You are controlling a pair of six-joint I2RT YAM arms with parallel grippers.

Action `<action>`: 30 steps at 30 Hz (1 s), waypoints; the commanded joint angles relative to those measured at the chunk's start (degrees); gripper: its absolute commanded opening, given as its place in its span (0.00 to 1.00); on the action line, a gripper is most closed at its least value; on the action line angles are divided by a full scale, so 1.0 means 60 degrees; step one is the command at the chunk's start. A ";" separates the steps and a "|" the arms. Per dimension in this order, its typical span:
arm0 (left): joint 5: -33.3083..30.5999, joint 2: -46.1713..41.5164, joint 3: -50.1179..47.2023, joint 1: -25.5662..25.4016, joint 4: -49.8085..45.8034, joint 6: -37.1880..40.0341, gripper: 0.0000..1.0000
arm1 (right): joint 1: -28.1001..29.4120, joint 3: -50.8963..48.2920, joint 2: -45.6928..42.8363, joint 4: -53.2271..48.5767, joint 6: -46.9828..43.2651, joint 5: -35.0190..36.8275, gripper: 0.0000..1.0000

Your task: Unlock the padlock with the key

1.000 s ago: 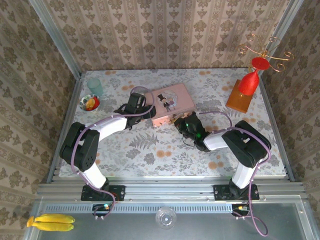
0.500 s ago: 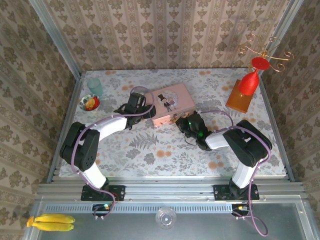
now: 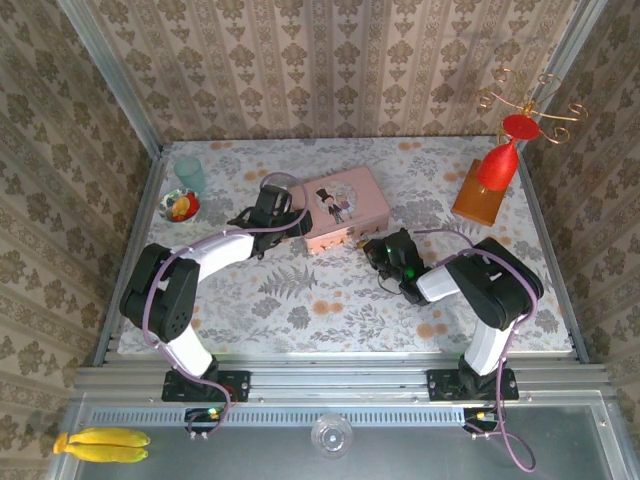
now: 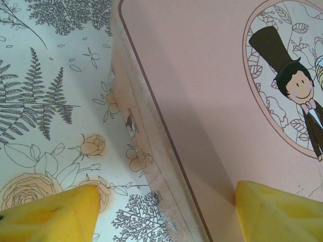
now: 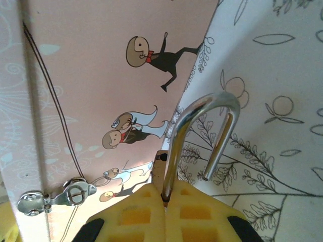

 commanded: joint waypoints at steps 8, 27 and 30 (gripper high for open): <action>0.0384 -0.0818 0.0848 -0.0051 -0.2368 0.0993 0.77 | -0.0189 0.0158 -0.2875 -0.3858 -0.3053 -0.0185 0.00; -0.0542 -0.8126 -0.5165 0.0181 0.0422 0.3202 0.80 | -0.0838 0.0381 -0.8691 -1.0018 -0.8490 0.0053 0.00; -0.0663 -0.9240 -0.6070 0.0169 0.0703 0.3317 0.80 | -0.0863 0.0451 -0.8768 -1.0183 -0.8559 -0.0148 0.00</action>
